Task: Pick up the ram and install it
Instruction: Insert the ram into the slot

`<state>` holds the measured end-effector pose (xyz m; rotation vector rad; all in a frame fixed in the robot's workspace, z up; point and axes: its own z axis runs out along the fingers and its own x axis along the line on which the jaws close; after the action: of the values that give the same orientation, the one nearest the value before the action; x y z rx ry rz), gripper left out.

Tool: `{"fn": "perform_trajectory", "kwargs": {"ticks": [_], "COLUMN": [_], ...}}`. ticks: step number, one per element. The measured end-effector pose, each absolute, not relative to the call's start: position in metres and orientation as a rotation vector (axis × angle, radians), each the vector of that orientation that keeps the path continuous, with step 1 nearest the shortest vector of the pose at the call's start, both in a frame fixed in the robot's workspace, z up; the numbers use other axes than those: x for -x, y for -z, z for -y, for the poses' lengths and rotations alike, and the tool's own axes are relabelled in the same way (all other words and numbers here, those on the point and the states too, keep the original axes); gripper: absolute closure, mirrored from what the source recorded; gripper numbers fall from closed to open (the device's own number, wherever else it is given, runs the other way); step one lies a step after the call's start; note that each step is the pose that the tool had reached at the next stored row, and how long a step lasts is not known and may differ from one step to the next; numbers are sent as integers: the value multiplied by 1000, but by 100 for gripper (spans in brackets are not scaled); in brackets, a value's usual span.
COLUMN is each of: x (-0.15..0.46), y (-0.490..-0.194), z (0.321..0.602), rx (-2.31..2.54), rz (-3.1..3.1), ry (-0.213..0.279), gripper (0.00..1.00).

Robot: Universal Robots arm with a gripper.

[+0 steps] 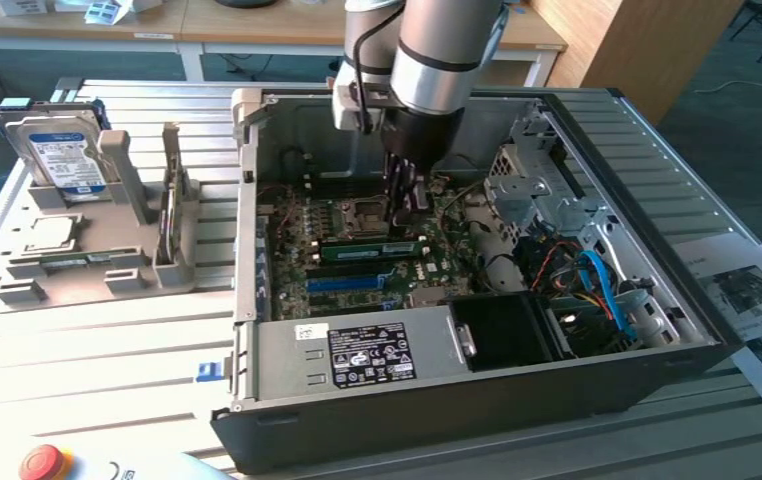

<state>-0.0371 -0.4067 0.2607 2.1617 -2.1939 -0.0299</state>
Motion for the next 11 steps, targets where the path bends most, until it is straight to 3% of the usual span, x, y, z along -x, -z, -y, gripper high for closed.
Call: {"fn": "perform_trajectory", "kwargs": {"ticks": [11], "x": [37], "y": [-292], "z": [407], "rx": [-2162], "rz": [2194], "ry": [30], "gripper": [69]}}
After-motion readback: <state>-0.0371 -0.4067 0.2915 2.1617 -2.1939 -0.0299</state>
